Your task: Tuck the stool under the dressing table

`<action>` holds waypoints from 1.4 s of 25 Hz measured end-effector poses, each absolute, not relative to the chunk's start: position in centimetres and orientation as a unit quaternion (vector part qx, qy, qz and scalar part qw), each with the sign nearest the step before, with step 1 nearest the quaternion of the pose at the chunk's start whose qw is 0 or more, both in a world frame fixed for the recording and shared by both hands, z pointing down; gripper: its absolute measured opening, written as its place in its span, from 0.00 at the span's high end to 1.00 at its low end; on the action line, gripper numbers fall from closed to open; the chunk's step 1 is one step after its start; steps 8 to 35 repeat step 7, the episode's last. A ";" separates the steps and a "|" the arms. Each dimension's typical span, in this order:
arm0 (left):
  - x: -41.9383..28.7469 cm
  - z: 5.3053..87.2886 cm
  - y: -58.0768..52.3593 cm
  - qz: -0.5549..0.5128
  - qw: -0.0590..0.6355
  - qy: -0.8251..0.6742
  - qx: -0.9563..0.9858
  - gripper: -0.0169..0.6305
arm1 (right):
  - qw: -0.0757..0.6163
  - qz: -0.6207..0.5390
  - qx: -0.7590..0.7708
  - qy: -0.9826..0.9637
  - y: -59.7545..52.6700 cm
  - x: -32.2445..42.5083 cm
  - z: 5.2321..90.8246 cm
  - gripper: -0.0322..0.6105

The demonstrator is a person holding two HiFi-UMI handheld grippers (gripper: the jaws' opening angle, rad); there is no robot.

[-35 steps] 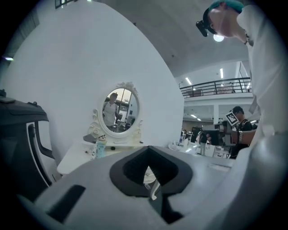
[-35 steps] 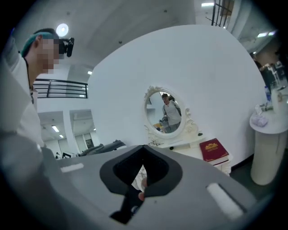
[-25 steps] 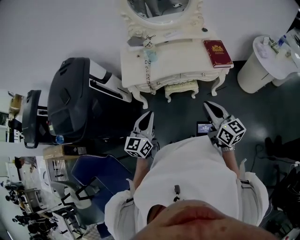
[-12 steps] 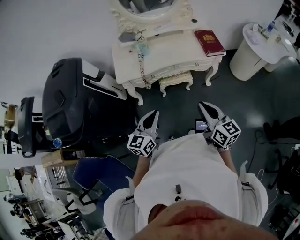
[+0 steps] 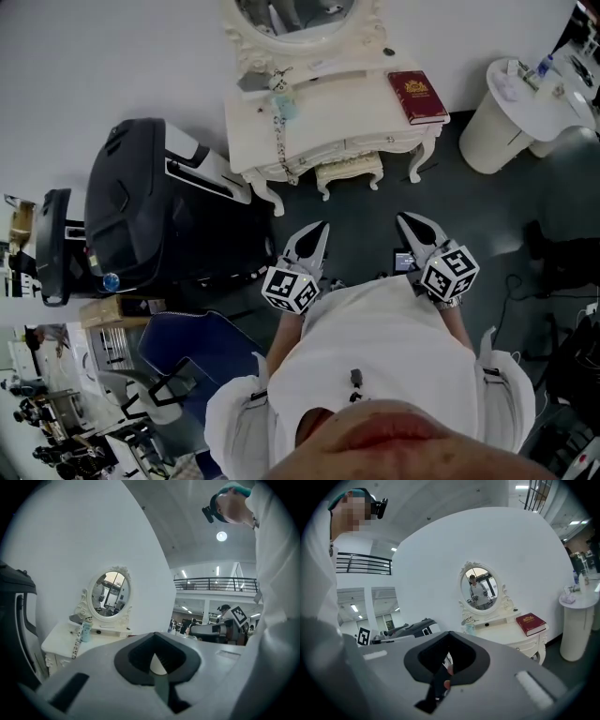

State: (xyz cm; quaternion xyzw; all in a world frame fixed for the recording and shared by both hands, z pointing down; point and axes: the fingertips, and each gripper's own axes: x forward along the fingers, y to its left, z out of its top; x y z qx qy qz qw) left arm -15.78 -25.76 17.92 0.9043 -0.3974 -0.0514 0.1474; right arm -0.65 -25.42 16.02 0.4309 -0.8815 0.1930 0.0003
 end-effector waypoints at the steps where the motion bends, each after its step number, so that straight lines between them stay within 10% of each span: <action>1: -15.1 18.0 -25.7 -0.047 0.145 -0.400 0.904 0.96 | 0.000 0.198 0.427 -0.882 -25.5 -0.2 16.2 0.94; 35: -12.6 18.8 -25.5 -0.050 0.151 -0.409 0.899 0.96 | 0.005 0.197 0.410 -0.890 -26.8 1.5 17.0 0.94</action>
